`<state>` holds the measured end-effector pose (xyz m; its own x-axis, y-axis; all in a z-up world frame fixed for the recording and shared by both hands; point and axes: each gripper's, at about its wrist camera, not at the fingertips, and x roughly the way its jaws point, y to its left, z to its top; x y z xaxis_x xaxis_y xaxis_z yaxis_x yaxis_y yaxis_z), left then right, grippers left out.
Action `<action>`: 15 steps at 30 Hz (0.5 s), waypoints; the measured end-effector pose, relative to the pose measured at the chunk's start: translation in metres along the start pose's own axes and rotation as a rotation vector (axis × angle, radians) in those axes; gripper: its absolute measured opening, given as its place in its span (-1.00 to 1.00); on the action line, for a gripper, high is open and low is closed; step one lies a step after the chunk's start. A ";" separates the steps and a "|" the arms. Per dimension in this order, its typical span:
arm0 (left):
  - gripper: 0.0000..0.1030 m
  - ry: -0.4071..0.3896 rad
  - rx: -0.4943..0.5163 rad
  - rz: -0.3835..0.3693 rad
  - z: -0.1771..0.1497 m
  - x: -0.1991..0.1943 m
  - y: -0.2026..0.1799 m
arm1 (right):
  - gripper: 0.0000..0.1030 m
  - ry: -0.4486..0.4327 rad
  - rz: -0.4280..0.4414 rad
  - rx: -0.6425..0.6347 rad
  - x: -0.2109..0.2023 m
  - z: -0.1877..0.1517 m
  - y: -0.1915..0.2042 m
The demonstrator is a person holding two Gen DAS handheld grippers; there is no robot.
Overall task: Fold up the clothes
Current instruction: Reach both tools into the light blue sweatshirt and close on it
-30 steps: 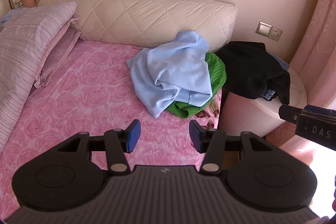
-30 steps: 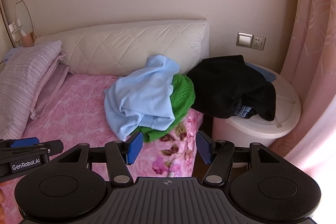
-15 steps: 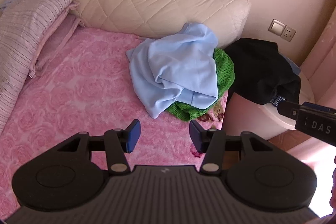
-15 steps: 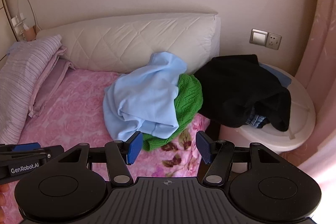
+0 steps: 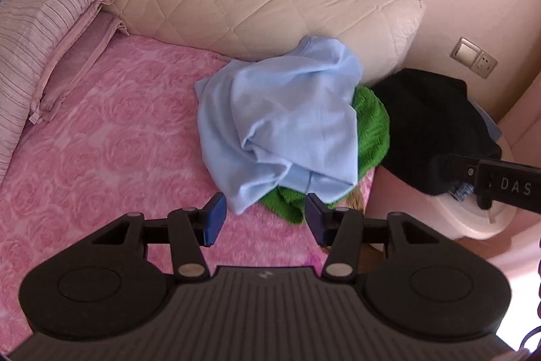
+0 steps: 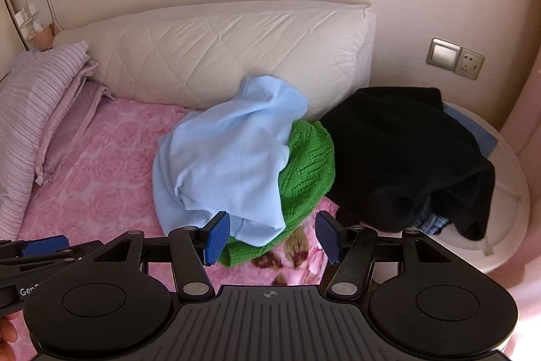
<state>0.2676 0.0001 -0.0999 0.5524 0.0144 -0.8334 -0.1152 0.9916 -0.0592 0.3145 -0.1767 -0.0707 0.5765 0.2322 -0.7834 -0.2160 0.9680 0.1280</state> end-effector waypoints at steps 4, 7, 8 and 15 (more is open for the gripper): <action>-0.12 0.014 -0.052 -0.009 0.008 0.027 0.007 | 0.16 0.013 0.017 -0.015 0.027 0.014 -0.006; -0.18 0.032 -0.098 -0.024 0.014 0.048 0.014 | 0.16 0.024 0.036 -0.008 0.051 0.021 -0.015; -0.19 0.038 -0.113 -0.029 0.016 0.056 0.016 | 0.16 0.029 0.044 0.000 0.061 0.024 -0.018; -0.19 0.091 -0.188 -0.065 0.030 0.112 0.031 | 0.16 0.092 0.112 0.047 0.125 0.040 -0.039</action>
<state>0.3509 0.0359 -0.1788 0.4879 -0.0689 -0.8702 -0.2385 0.9484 -0.2088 0.4263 -0.1814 -0.1489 0.4761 0.3310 -0.8147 -0.2364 0.9405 0.2440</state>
